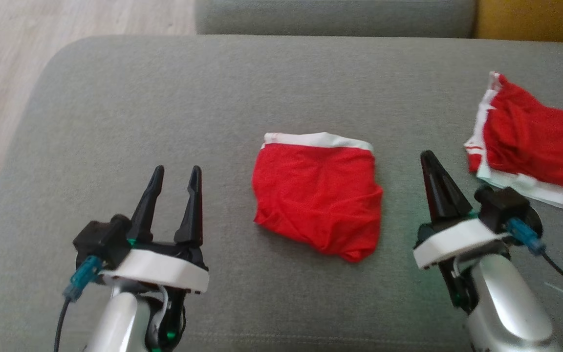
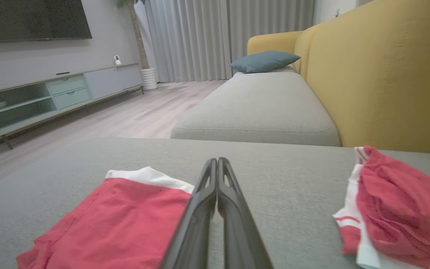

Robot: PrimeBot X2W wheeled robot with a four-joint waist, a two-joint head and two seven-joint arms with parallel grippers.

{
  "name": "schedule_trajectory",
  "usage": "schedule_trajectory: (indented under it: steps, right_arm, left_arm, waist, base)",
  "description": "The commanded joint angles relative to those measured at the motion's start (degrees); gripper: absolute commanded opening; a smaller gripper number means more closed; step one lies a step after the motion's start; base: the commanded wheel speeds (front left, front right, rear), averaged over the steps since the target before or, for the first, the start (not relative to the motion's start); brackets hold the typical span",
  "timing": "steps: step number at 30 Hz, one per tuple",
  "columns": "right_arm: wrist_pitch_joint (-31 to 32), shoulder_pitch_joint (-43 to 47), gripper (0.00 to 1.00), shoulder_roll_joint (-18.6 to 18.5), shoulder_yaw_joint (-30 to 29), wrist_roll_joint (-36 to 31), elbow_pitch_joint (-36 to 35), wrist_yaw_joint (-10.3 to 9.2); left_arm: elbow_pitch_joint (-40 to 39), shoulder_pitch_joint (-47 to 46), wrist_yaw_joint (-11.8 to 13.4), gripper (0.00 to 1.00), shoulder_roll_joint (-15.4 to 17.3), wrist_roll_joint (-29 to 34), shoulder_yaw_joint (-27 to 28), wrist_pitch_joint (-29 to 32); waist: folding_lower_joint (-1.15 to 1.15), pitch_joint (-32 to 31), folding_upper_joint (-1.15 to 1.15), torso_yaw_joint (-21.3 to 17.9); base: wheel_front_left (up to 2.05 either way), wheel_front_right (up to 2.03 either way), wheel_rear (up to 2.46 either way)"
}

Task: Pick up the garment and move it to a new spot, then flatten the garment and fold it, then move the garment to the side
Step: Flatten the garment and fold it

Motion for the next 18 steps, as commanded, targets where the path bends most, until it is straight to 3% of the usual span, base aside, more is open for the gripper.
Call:
schedule_trajectory:
  steps: [1,9,10,11,18]
  right_arm:
    - [-0.4,-0.2,0.00,-0.1,0.5,-0.7,-2.4,0.02]
    - [1.1,5.3,0.00,1.1,-5.0,-3.5,-7.3,0.02]
    - [1.2,6.0,0.20,1.3,-5.5,-3.8,-7.7,0.02]
    - [1.3,7.3,1.00,1.5,-6.8,-4.2,-8.5,0.02]
    - [1.1,9.9,1.00,1.7,-7.2,-3.2,-10.0,0.02]
  left_arm:
    - [-2.2,-1.4,-0.2,1.00,0.4,0.6,2.1,-0.4]
    - [-1.4,-0.1,-0.5,1.00,0.4,0.8,2.8,-0.4]
    - [-1.2,0.0,-0.5,1.00,0.4,0.9,2.9,-0.4]
    - [-0.6,0.3,-0.5,1.00,0.4,0.9,2.9,-0.4]
    - [0.7,1.3,-0.5,1.00,0.4,0.8,2.4,-0.4]
  waist:
    - [0.00,-1.0,0.00,-1.6]
    - [0.00,-2.6,0.00,-4.9]
    - [0.00,-2.7,0.00,-5.2]
    - [0.00,-3.0,0.00,-5.7]
    - [0.00,-3.4,0.00,-6.4]
  base:
    - [0.00,0.00,0.00]
    - [0.00,0.00,0.00]
    - [0.00,0.00,0.00]
    - [0.00,0.00,0.00]
    - [0.00,0.00,0.00]
